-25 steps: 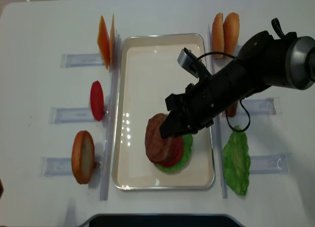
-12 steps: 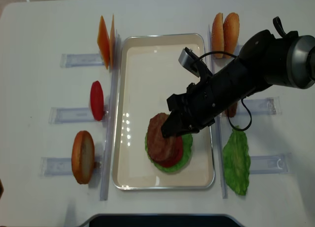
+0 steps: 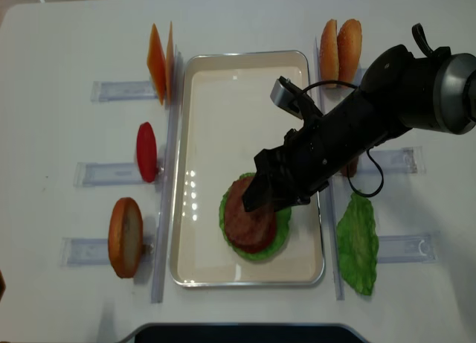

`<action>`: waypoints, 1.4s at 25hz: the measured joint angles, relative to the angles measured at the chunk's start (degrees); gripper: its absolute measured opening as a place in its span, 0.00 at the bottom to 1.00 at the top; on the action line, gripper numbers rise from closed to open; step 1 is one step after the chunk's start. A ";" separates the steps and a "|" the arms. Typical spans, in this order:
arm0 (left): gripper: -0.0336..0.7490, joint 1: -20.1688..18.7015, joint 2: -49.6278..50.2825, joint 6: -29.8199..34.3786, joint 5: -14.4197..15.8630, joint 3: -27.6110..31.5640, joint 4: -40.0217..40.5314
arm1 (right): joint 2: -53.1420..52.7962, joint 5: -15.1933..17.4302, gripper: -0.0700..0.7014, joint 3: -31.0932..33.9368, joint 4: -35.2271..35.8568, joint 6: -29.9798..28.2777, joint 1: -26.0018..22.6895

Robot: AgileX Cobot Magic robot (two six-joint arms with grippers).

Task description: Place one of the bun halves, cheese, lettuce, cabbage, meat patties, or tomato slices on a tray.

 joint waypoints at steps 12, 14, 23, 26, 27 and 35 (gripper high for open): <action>0.06 0.00 0.00 0.00 0.00 0.00 0.00 | -6.52 -5.80 0.66 0.00 -12.10 5.40 0.00; 0.06 0.00 0.00 0.00 0.00 0.00 0.00 | -7.97 -5.96 0.66 0.00 -13.28 6.32 0.00; 0.06 0.00 0.00 0.00 0.00 0.00 0.00 | -16.11 -5.36 0.66 0.00 -29.42 17.67 -3.74; 0.06 0.00 0.00 0.00 0.00 0.00 0.00 | -18.85 -4.40 0.66 0.00 -36.43 22.52 -6.32; 0.06 0.00 0.00 0.00 0.00 0.00 0.00 | -19.74 -4.13 0.66 0.00 -38.78 23.98 -7.35; 0.06 0.00 0.00 0.00 0.00 0.00 0.00 | -26.02 -0.47 0.66 0.00 -51.22 30.25 -17.37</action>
